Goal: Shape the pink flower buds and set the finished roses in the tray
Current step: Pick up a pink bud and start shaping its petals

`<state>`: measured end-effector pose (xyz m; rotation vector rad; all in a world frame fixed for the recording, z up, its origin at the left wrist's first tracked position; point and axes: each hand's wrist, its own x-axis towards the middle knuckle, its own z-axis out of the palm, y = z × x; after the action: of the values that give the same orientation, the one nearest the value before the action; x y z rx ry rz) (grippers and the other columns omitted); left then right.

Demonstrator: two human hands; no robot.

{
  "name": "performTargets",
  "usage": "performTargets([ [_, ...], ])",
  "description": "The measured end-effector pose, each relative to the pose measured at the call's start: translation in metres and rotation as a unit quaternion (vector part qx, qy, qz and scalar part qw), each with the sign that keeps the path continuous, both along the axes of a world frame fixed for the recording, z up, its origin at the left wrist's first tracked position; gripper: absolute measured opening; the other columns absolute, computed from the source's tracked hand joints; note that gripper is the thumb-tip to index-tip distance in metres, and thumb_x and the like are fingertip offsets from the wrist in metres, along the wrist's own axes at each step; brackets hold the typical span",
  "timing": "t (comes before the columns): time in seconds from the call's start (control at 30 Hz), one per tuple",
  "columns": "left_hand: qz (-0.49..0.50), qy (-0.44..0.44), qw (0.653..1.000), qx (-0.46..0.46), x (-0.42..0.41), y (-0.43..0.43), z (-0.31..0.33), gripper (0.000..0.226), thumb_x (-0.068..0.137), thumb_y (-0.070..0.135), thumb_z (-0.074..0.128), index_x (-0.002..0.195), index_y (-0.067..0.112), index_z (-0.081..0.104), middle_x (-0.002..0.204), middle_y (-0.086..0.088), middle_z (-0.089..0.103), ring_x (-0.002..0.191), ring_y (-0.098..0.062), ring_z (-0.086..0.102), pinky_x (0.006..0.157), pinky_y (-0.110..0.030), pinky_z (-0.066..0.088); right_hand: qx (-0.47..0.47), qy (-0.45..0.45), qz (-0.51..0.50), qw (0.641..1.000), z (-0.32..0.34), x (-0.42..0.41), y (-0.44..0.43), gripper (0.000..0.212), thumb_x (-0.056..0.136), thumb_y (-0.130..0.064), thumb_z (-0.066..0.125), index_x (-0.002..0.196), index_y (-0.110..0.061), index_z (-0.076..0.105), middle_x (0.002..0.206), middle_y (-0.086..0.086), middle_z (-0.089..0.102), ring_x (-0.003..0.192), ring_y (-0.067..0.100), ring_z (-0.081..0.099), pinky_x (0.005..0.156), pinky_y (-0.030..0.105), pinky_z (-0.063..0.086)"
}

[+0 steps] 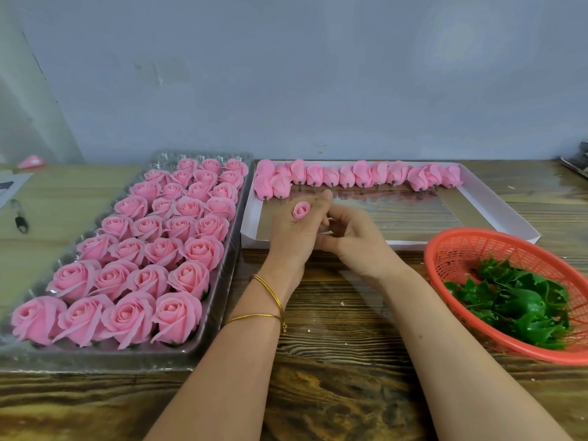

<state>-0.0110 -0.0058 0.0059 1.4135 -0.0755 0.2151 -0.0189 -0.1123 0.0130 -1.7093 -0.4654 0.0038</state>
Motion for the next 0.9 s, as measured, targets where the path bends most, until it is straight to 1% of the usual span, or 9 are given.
performTargets([
  [0.1,0.018,-0.006,1.000,-0.009,0.001,-0.001,-0.001,0.047,0.093,0.027,0.062,0.047,0.022,0.051,0.057,-0.003,0.050,0.070,-0.019,0.056,0.072,-0.033,0.052,0.011,-0.002,0.002,1.000,-0.001,0.001,0.000,0.046,0.077,0.019,0.064,0.072,-0.027,0.064,0.078,-0.009,0.064,0.078,0.009,0.063,0.085,0.035,0.052],
  [0.2,0.019,0.001,0.999,-0.026,0.002,-0.002,-0.001,0.053,0.095,0.031,0.059,0.044,0.023,0.049,0.063,-0.012,0.051,0.074,-0.024,0.059,0.071,-0.031,0.055,-0.007,-0.002,-0.018,1.000,-0.005,0.004,0.001,0.032,0.073,0.018,0.069,0.092,-0.008,0.064,0.080,-0.003,0.062,0.069,0.005,0.057,0.073,0.022,0.049],
  [0.3,0.013,0.010,0.999,-0.047,0.003,-0.004,-0.002,0.053,0.095,0.034,0.058,0.044,0.024,0.049,0.071,-0.014,0.052,0.075,-0.025,0.060,0.069,-0.027,0.057,-0.017,-0.012,-0.043,0.999,-0.008,0.007,0.003,0.032,0.071,0.013,0.073,0.097,-0.001,0.060,0.086,0.004,0.060,0.073,0.011,0.056,0.070,0.022,0.049],
  [0.43,0.013,0.002,1.000,-0.020,0.004,-0.003,-0.004,0.047,0.094,0.032,0.061,0.048,0.024,0.053,0.062,-0.011,0.048,0.071,-0.025,0.054,0.071,-0.032,0.055,-0.024,-0.027,-0.059,0.998,-0.009,0.006,0.005,0.030,0.074,0.012,0.071,0.086,-0.013,0.059,0.079,-0.002,0.061,0.070,0.009,0.057,0.068,0.019,0.049],
  [0.53,-0.006,-0.002,1.000,-0.023,0.002,-0.002,-0.003,0.028,0.091,0.025,0.065,0.063,0.025,0.068,0.068,0.001,0.063,0.076,-0.016,0.064,0.078,-0.038,0.056,-0.022,-0.031,-0.042,0.998,-0.008,0.007,0.002,0.031,0.078,0.013,0.067,0.098,-0.011,0.064,0.091,0.017,0.068,0.081,0.016,0.061,0.076,0.031,0.054],
  [0.63,-0.004,-0.009,1.000,-0.011,0.002,-0.001,-0.003,0.026,0.091,0.023,0.066,0.065,0.024,0.067,0.064,0.006,0.061,0.071,-0.011,0.061,0.076,-0.037,0.054,-0.014,-0.014,-0.020,1.000,-0.006,0.006,0.002,0.032,0.081,0.015,0.064,0.110,0.000,0.063,0.101,0.028,0.066,0.090,0.028,0.064,0.089,0.042,0.052],
  [0.7,-0.003,-0.009,1.000,-0.002,0.001,-0.001,-0.003,0.026,0.091,0.024,0.065,0.064,0.024,0.066,0.065,0.002,0.058,0.072,-0.013,0.058,0.080,-0.044,0.054,-0.007,-0.007,-0.014,1.000,-0.006,0.005,0.001,0.027,0.082,0.016,0.062,0.106,0.004,0.063,0.093,0.016,0.068,0.088,0.023,0.064,0.091,0.042,0.052],
  [0.8,-0.008,-0.003,1.000,-0.009,-0.001,0.000,-0.001,0.037,0.091,0.021,0.064,0.054,0.024,0.060,0.077,-0.014,0.056,0.082,-0.019,0.058,0.091,-0.053,0.050,0.010,0.005,0.003,1.000,-0.003,0.002,0.002,0.030,0.082,0.016,0.061,0.092,-0.012,0.066,0.083,-0.005,0.066,0.087,0.011,0.064,0.091,0.036,0.052],
  [0.9,0.000,-0.007,1.000,-0.023,0.001,-0.001,-0.001,0.043,0.094,0.021,0.060,0.052,0.017,0.051,0.072,-0.016,0.051,0.083,-0.025,0.055,0.092,-0.056,0.047,0.010,0.007,0.004,1.000,-0.002,0.001,0.002,0.030,0.081,0.014,0.063,0.092,-0.015,0.068,0.085,-0.004,0.066,0.086,0.010,0.064,0.089,0.032,0.052],
])
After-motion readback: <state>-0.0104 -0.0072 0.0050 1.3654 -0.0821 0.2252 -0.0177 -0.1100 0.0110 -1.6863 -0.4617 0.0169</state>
